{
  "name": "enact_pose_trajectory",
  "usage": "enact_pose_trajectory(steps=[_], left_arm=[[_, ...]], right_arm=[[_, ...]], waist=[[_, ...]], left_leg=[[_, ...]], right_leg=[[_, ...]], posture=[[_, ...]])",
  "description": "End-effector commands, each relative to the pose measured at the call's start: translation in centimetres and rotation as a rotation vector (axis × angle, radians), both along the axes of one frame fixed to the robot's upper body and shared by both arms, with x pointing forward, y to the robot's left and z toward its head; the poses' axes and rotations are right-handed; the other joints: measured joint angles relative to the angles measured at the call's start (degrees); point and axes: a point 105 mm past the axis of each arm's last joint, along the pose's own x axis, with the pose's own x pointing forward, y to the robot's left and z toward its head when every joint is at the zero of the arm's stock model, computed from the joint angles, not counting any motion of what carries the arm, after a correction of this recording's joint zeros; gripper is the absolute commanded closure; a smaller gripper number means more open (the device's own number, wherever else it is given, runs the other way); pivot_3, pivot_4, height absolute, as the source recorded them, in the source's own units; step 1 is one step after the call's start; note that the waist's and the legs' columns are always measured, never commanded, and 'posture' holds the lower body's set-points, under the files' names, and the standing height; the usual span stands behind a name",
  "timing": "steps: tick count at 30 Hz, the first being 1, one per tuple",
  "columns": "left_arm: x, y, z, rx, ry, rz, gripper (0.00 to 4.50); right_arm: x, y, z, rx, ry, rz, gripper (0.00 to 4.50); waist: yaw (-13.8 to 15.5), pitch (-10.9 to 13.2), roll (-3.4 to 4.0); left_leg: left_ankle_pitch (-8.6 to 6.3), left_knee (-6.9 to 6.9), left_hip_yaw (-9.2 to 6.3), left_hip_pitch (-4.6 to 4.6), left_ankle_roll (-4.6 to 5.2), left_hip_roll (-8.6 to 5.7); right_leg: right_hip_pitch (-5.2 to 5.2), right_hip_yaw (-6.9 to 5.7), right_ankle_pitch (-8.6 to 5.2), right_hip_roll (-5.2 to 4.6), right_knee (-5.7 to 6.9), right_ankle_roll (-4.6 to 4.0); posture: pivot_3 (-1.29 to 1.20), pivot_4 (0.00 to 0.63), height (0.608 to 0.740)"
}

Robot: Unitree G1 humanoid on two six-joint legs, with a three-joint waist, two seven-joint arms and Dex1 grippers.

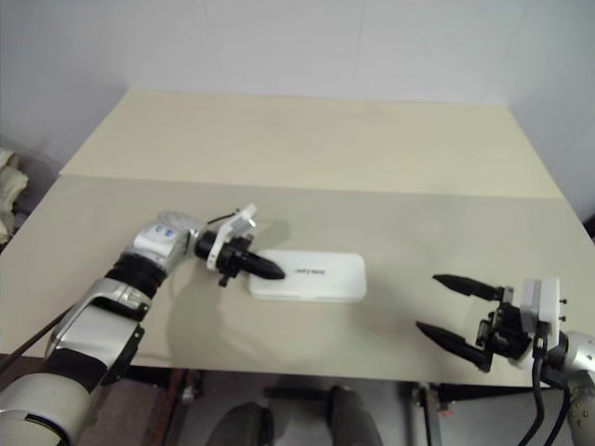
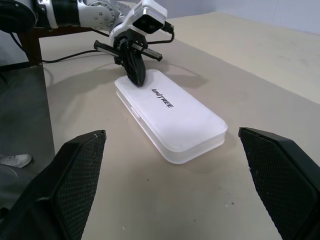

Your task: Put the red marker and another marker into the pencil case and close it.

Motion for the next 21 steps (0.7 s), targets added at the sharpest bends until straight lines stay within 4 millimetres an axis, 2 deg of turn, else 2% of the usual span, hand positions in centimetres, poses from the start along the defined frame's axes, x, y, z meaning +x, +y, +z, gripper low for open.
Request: enact_pose_trajectory(steps=[1,6,10,14,18,21], left_arm=[[-1.4,0.6,-2.3,0.086,0.095,-0.062,4.42],[-1.4,0.1,-2.1,0.067,0.099,-0.064,4.42],[-1.4,-0.7,0.3,-0.054,0.11,-0.084,4.42],[-0.8,-1.0,2.2,-0.133,0.149,-0.001,4.42],[-1.5,-0.9,3.5,-0.195,0.034,-0.015,4.42],[-2.3,-0.3,5.3,-0.292,-0.132,0.001,4.42]], right_arm=[[0.1,-0.4,1.1,-0.027,-0.055,-0.002,0.0],[0.5,-0.4,1.2,-0.031,-0.061,-0.005,0.0],[0.7,-0.5,1.2,-0.035,-0.064,-0.006,0.0],[0.9,-0.5,1.2,-0.039,-0.061,-0.002,0.0],[1.4,-0.3,1.2,-0.042,-0.058,0.008,0.0],[1.9,-0.1,1.3,-0.045,-0.06,0.023,0.0]], waist=[[0.0,-0.1,0.07],[0.0,-0.1,0.14],[0.0,-0.1,0.13],[0.0,-0.1,0.11],[-0.2,0.0,0.09],[-0.2,0.0,0.1]], left_leg=[[0.0,0.0,0.0,0.0,0.0,0.0],[0.0,0.0,0.01,0.0,0.0,-0.02],[0.0,0.0,-0.03,0.03,0.0,-0.03],[-0.01,0.0,-0.04,-0.11,0.0,-0.04],[-0.03,-0.02,-0.04,-0.17,0.0,0.02],[-0.04,-0.05,-0.03,-0.13,-0.03,0.18]], right_leg=[[0.02,0.0,0.0,0.0,0.0,0.0],[0.07,0.03,-0.03,0.0,0.0,-0.04],[0.03,-0.01,-0.01,-0.01,-0.04,-0.01],[-0.15,-0.01,0.03,-0.01,-0.05,0.09],[-0.25,-0.01,0.03,0.0,-0.05,0.09],[-0.25,0.0,0.01,-0.03,0.01,0.06]], posture=[[0.0,0.15,0.74],[0.0,0.15,0.74],[0.0,0.15,0.74],[0.0,0.15,0.74],[0.0,0.15,0.74],[0.0,0.15,0.74]])
